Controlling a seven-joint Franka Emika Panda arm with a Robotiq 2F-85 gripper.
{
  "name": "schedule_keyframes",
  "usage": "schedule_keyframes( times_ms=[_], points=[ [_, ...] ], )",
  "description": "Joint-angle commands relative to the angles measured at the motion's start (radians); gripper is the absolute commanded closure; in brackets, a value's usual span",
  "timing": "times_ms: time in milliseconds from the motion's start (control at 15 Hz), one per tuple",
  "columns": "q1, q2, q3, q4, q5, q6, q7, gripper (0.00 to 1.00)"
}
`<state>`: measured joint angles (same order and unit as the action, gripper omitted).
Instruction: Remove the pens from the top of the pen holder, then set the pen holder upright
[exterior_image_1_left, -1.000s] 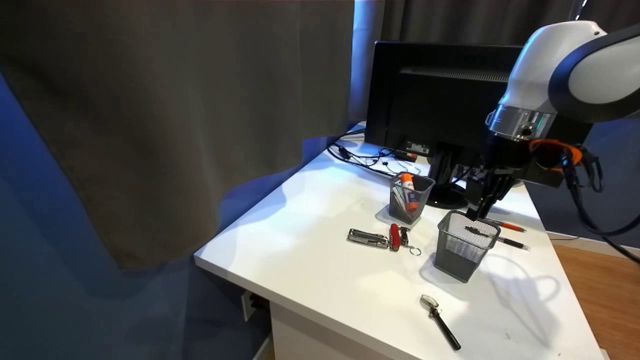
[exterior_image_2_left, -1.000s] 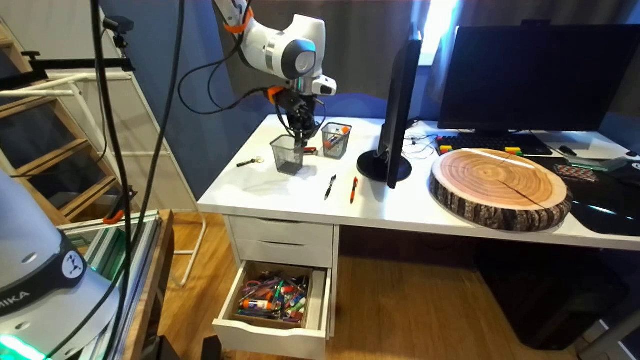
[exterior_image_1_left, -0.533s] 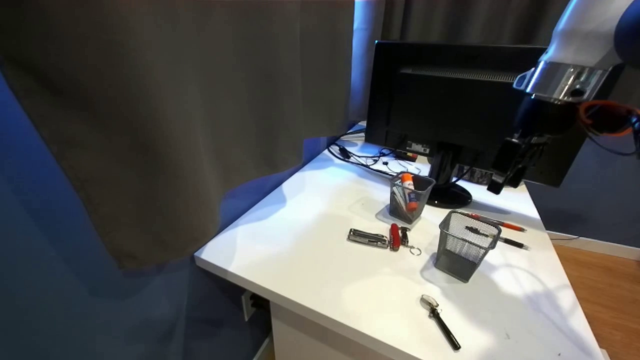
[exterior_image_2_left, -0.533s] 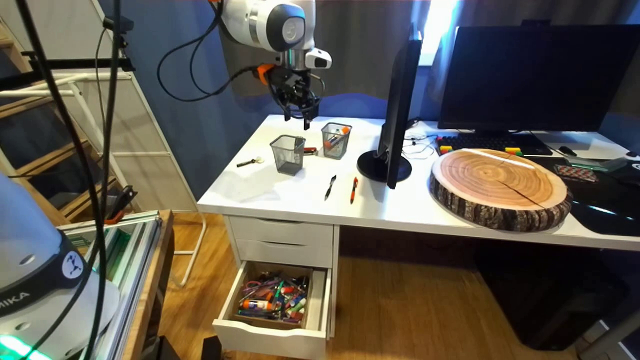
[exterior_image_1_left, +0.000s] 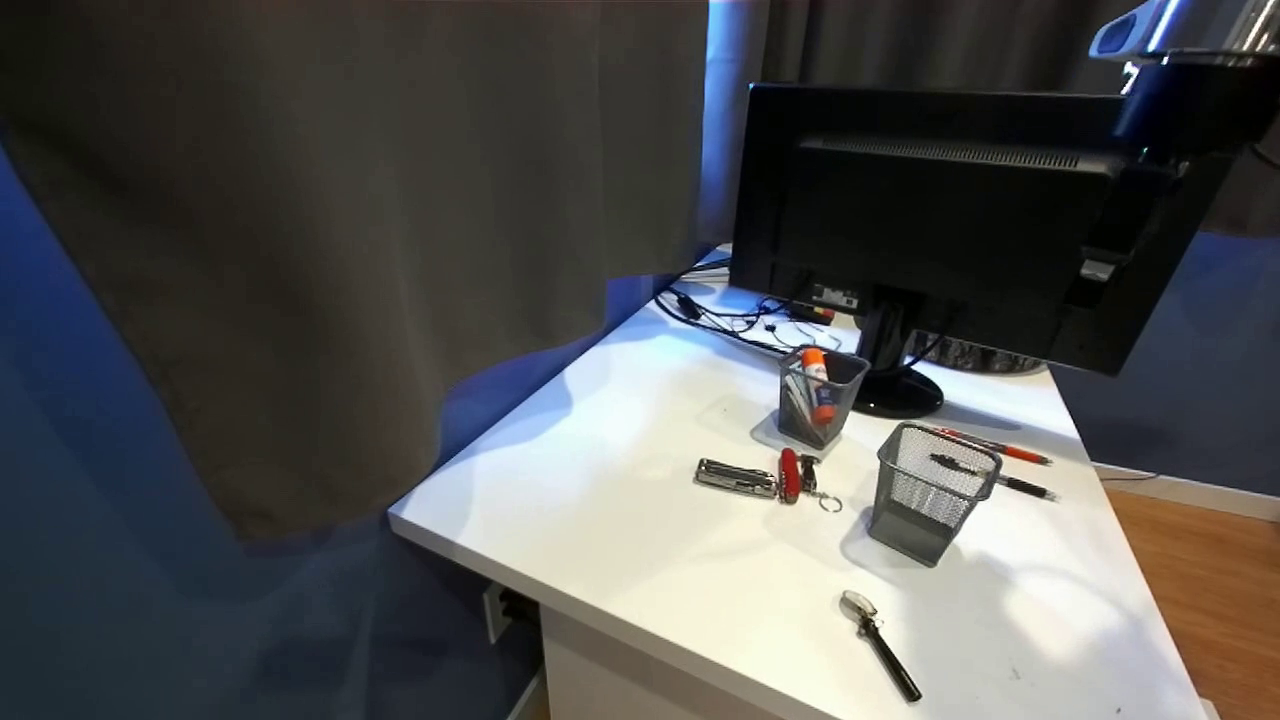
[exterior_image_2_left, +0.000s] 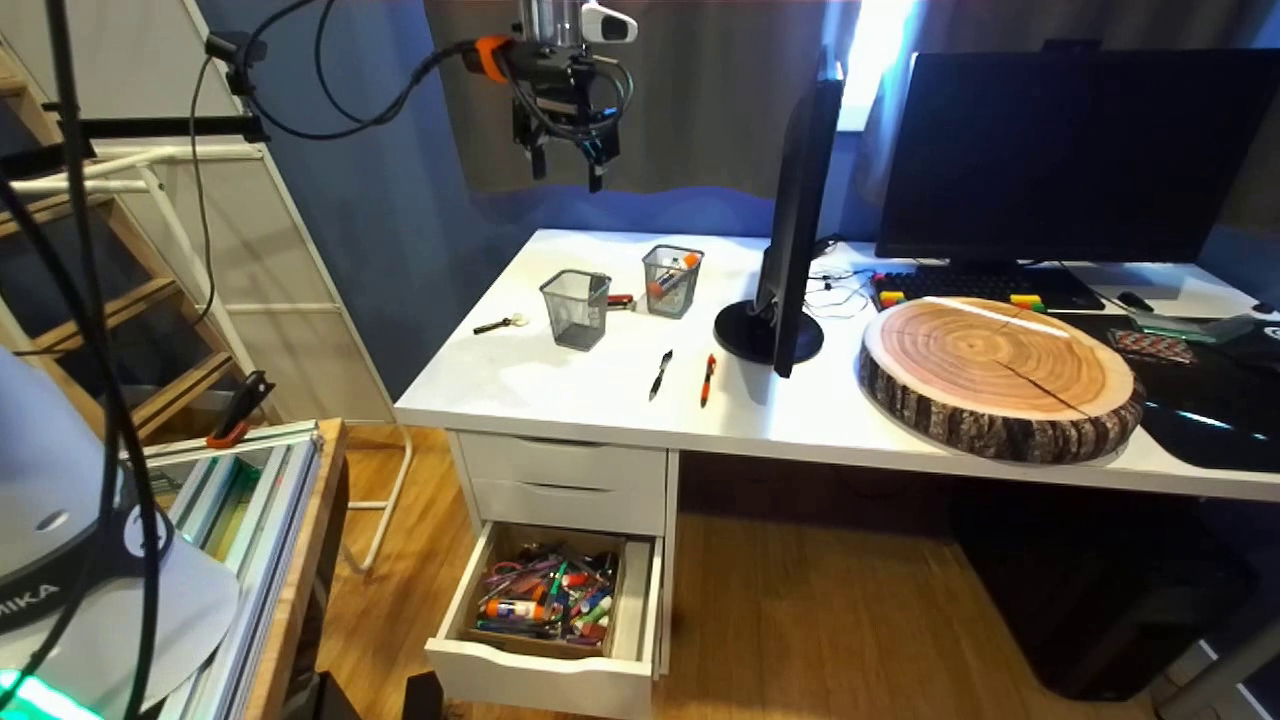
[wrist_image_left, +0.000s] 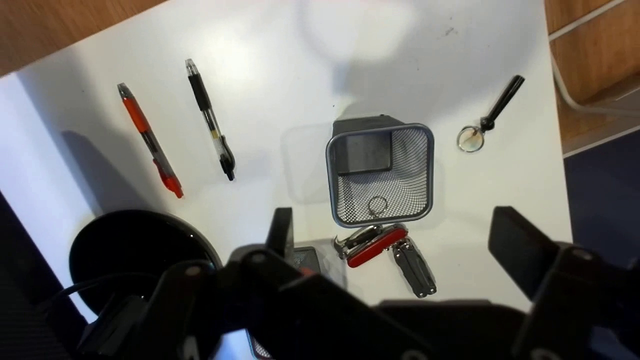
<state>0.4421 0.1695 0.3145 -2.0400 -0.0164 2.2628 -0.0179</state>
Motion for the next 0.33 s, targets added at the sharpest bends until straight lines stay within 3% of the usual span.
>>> schedule_keyframes(
  times_ms=[0, 267],
  points=[
    [-0.019, -0.015, 0.022, 0.005, -0.005, -0.028, -0.01, 0.0],
    [-0.02, -0.019, 0.024, 0.005, -0.004, -0.035, -0.012, 0.0]
  ],
)
